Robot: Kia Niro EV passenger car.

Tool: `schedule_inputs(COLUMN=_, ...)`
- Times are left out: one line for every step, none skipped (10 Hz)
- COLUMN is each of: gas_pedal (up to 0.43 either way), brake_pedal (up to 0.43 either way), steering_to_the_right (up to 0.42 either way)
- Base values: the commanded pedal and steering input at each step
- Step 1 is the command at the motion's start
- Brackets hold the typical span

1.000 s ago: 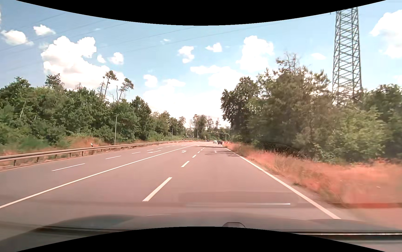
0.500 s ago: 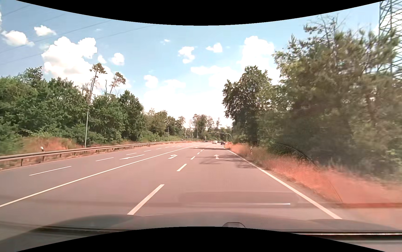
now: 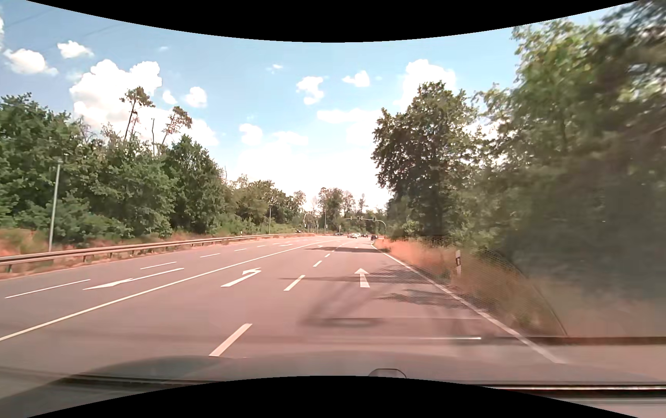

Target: Follow the waypoints while adhering to traffic rules and regulations

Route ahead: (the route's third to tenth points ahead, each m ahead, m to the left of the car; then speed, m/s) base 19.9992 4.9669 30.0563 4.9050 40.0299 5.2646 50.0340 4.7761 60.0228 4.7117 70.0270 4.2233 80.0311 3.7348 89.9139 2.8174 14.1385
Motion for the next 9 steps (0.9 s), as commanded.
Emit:
schedule_inputs(gas_pedal=0.008, brake_pedal=0.000, steering_to_the_right=0.000)
schedule_inputs(gas_pedal=0.008, brake_pedal=0.000, steering_to_the_right=-0.001)
schedule_inputs(gas_pedal=0.008, brake_pedal=0.000, steering_to_the_right=-0.001)
schedule_inputs(gas_pedal=0.008, brake_pedal=0.000, steering_to_the_right=-0.001)
schedule_inputs(gas_pedal=0.008, brake_pedal=0.000, steering_to_the_right=-0.001)
schedule_inputs(gas_pedal=0.008, brake_pedal=0.000, steering_to_the_right=0.000)
schedule_inputs(gas_pedal=0.008, brake_pedal=0.000, steering_to_the_right=0.000)
schedule_inputs(gas_pedal=0.008, brake_pedal=0.000, steering_to_the_right=0.000)
schedule_inputs(gas_pedal=0.008, brake_pedal=0.000, steering_to_the_right=-0.001)
